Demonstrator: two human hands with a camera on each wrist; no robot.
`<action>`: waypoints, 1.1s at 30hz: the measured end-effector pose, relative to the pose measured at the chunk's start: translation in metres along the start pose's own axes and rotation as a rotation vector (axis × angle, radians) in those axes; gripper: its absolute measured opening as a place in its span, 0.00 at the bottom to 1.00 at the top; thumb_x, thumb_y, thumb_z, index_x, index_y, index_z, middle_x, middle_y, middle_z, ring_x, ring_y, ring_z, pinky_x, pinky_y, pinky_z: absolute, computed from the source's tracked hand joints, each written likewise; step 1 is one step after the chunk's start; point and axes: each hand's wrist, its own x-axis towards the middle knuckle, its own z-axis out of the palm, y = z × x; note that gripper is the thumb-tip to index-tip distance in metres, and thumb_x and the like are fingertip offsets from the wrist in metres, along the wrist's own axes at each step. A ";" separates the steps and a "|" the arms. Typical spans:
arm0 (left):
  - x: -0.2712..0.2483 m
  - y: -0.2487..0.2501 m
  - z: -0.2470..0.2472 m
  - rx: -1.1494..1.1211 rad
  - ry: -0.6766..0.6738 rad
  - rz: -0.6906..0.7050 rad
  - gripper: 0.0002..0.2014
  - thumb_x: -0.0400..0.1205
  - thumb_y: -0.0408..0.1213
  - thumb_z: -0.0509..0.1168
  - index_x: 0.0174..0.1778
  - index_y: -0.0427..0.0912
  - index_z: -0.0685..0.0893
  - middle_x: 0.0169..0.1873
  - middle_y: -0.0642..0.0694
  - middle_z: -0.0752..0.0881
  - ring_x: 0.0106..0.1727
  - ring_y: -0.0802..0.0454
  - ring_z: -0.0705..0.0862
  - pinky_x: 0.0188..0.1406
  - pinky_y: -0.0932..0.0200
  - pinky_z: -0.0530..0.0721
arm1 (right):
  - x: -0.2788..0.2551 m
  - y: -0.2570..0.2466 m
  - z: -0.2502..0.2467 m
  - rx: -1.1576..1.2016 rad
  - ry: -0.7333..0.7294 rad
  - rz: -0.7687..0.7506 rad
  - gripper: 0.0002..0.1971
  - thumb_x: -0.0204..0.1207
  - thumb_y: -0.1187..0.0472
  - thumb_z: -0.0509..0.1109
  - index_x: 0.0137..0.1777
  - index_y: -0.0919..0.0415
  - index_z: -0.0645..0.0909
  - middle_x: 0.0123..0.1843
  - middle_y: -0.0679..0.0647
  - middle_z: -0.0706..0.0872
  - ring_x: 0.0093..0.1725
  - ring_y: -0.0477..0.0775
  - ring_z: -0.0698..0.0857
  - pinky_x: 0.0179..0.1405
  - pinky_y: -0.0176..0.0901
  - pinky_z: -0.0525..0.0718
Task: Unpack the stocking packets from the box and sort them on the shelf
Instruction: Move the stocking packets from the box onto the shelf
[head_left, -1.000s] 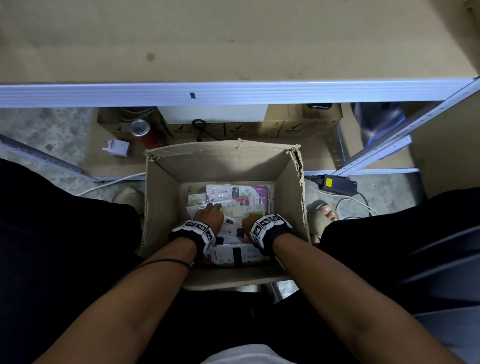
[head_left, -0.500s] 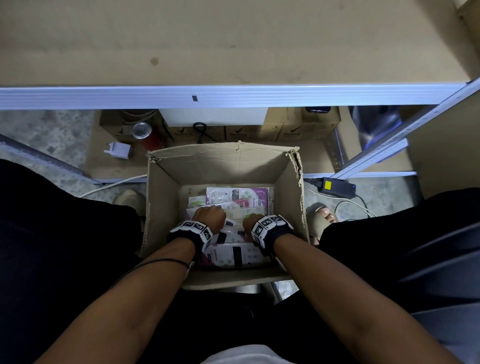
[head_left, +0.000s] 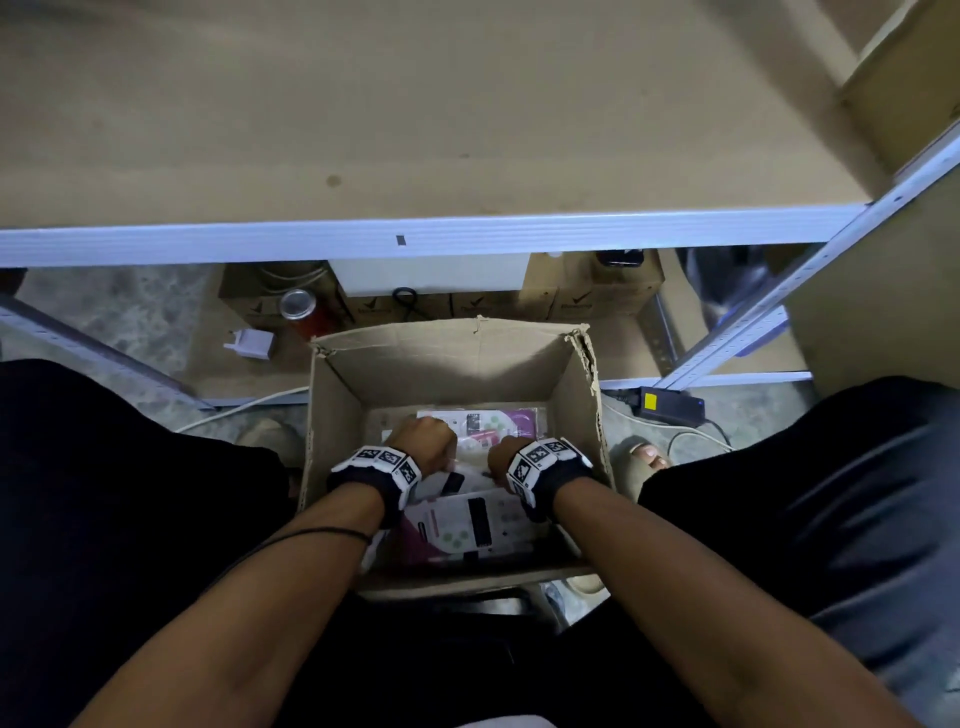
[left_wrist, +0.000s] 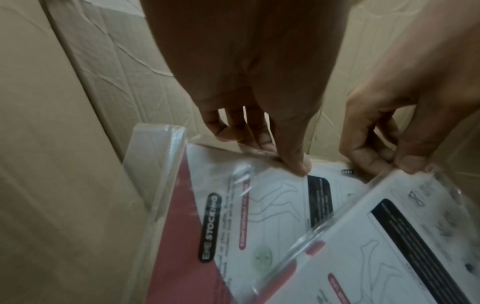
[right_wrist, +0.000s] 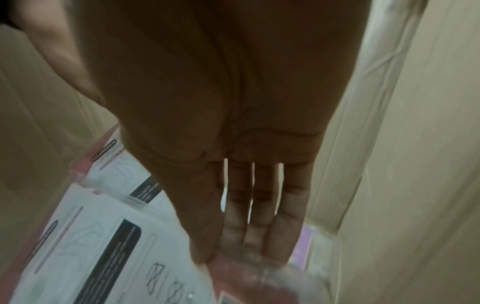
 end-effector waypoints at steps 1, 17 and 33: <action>-0.001 0.000 -0.004 0.001 0.019 0.002 0.07 0.81 0.34 0.70 0.52 0.42 0.91 0.56 0.43 0.90 0.59 0.43 0.86 0.57 0.53 0.83 | -0.001 0.001 -0.001 -0.015 0.020 -0.006 0.26 0.69 0.68 0.75 0.69 0.69 0.78 0.69 0.68 0.81 0.67 0.67 0.82 0.58 0.62 0.87; -0.056 -0.007 -0.091 -0.167 0.326 0.050 0.09 0.80 0.46 0.73 0.38 0.45 0.90 0.36 0.56 0.88 0.44 0.49 0.87 0.46 0.55 0.84 | -0.077 -0.003 -0.092 -0.029 0.203 0.077 0.12 0.77 0.65 0.68 0.59 0.64 0.84 0.61 0.63 0.87 0.61 0.64 0.85 0.55 0.47 0.81; -0.141 0.011 -0.233 -0.089 0.544 0.142 0.16 0.82 0.46 0.72 0.32 0.44 0.80 0.27 0.51 0.77 0.28 0.55 0.72 0.30 0.60 0.65 | -0.199 0.001 -0.193 -0.050 0.516 0.118 0.10 0.74 0.68 0.70 0.53 0.60 0.86 0.53 0.57 0.90 0.47 0.56 0.84 0.44 0.42 0.82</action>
